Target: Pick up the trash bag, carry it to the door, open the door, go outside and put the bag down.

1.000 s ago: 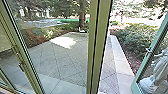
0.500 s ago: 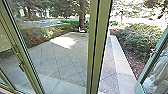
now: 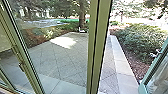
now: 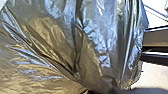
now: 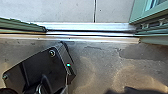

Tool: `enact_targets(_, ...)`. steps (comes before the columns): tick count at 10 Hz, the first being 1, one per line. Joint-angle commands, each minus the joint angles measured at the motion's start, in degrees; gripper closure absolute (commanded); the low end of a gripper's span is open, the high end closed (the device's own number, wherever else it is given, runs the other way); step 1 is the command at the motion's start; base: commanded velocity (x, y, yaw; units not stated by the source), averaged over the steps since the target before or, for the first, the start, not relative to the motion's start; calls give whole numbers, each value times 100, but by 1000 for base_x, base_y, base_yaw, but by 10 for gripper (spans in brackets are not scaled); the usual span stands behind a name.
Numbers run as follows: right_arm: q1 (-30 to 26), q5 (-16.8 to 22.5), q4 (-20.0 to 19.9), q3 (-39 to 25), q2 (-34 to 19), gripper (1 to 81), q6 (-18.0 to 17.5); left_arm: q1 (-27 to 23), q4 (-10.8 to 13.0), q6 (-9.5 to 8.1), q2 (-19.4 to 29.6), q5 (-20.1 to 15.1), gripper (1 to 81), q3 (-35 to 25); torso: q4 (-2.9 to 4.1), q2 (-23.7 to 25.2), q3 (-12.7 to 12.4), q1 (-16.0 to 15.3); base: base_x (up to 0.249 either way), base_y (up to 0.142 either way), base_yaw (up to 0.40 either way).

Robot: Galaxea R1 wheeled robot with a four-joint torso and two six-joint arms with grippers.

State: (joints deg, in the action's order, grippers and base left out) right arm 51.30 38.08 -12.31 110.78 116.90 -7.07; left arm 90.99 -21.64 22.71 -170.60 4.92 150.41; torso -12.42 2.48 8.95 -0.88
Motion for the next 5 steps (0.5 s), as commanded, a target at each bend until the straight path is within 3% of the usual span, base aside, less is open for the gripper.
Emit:
enact_targets(1, 366, -368, -200, -145, 151, 10, 92, -129, 63, 67, 16, -405, 811, -38, 0, 0, 0, 0, 0, 0, 0)
enact_targets(5, 1598, -2067, -421, -479, 662, 10, 74, -217, 90, 93, 16, -405, 811, -38, 0, 0, 0, 0, 0, 0, 0)
